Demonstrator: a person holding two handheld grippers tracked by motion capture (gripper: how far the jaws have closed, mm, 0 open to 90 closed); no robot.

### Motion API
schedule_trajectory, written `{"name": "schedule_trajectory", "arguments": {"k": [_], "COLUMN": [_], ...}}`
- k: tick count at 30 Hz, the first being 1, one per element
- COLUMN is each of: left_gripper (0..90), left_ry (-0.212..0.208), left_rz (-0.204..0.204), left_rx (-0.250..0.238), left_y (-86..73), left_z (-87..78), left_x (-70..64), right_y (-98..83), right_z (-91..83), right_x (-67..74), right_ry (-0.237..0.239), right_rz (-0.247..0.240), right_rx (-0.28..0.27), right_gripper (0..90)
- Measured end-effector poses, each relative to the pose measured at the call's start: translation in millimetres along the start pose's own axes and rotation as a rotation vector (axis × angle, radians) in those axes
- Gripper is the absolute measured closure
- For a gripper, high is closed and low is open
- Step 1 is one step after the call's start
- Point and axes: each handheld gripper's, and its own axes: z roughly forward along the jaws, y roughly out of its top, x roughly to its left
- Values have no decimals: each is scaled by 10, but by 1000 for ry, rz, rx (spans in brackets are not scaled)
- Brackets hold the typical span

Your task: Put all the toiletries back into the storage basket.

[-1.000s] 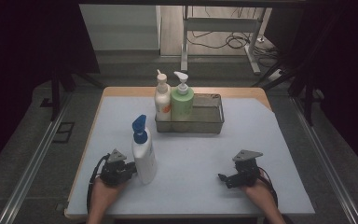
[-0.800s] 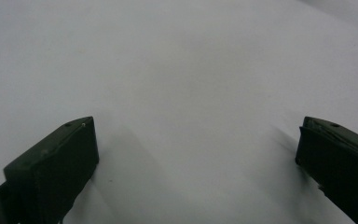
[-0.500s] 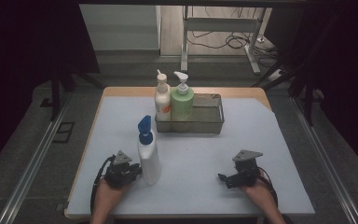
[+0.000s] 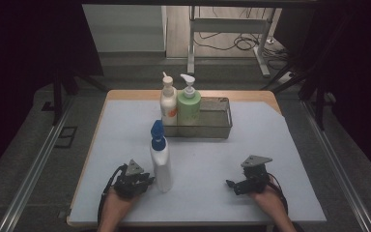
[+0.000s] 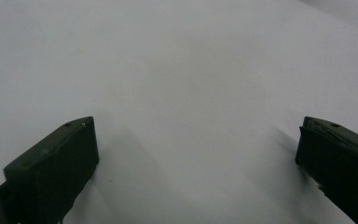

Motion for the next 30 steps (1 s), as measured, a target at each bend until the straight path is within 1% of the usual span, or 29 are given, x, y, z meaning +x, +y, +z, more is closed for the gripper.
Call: {"name": "schedule_trajectory", "arguments": {"k": [7,9,14,19,20,22,27,30], "left_gripper": [680,678,660,646,646,641,639,606], "left_ry": [6,4,-18,-53,-61,-57,-55,-59], "left_rz": [38,42,62,100,102,103,102,100], "left_rx": [12,14,15,20,19,19,15,13], "left_y": [33,44,79,139,153,178,200,194], "left_z": [30,41,80,142,159,186,214,213], "left_x": [-85,-113,-186,-278,-298,-330,-340,-354], "right_y": [0,0,0,0,0,0,0,1], "right_z": [0,0,0,0,0,0,0,0], "right_x": [0,0,0,0,0,-1,0,0], "right_ry": [0,0,0,0,0,0,1,1], "right_rz": [0,0,0,-1,-1,-1,0,0], "right_rx": [0,0,0,0,0,-1,0,1], "right_gripper": [0,0,0,0,0,0,0,0]}}
